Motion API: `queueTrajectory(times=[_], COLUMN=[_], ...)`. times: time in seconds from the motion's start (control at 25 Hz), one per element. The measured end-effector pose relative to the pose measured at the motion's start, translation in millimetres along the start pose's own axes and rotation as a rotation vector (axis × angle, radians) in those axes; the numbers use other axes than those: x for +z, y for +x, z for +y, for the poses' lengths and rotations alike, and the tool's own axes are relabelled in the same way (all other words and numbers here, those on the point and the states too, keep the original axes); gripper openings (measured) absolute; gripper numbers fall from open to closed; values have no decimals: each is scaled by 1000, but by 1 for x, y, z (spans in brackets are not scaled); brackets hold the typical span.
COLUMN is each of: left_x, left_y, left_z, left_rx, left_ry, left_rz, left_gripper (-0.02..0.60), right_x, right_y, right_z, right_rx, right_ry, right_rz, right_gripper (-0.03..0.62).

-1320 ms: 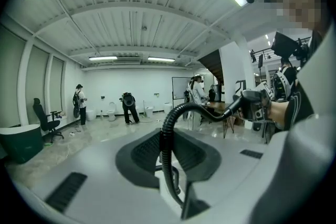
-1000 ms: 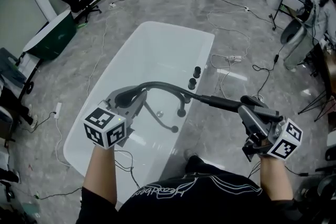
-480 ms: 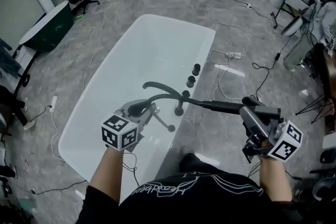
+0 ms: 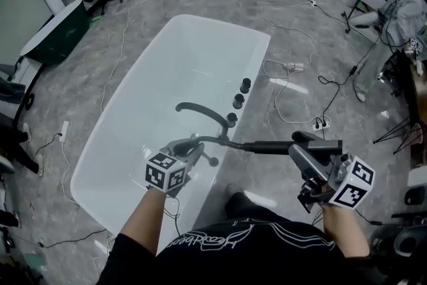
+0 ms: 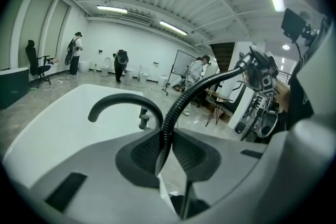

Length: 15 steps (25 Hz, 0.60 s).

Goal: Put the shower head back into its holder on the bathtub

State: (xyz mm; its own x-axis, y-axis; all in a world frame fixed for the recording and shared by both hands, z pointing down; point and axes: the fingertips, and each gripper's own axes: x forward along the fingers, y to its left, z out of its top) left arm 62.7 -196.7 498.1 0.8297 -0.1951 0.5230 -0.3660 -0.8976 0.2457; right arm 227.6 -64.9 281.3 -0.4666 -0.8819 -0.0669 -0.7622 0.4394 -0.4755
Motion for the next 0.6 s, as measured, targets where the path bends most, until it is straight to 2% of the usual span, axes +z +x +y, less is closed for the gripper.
queueTrajectory(times=[0.16,0.44,0.6], left_x=[-33,-82,-96], left_y=[22,56,66], left_z=[-5,-16,-19], left_rx=[-27,-27,-33], left_ry=[-15,-27,-36], left_rz=[46,132,138], left_gripper=[64,64,64], right_x=[-19,-49,-59], right_y=[-1,1,5], right_z=[-3,-4,-3], right_rx=[-15,-28,-25], right_ry=[8,15,27], right_rz=[31,116,142], right_gripper=[138,138,138])
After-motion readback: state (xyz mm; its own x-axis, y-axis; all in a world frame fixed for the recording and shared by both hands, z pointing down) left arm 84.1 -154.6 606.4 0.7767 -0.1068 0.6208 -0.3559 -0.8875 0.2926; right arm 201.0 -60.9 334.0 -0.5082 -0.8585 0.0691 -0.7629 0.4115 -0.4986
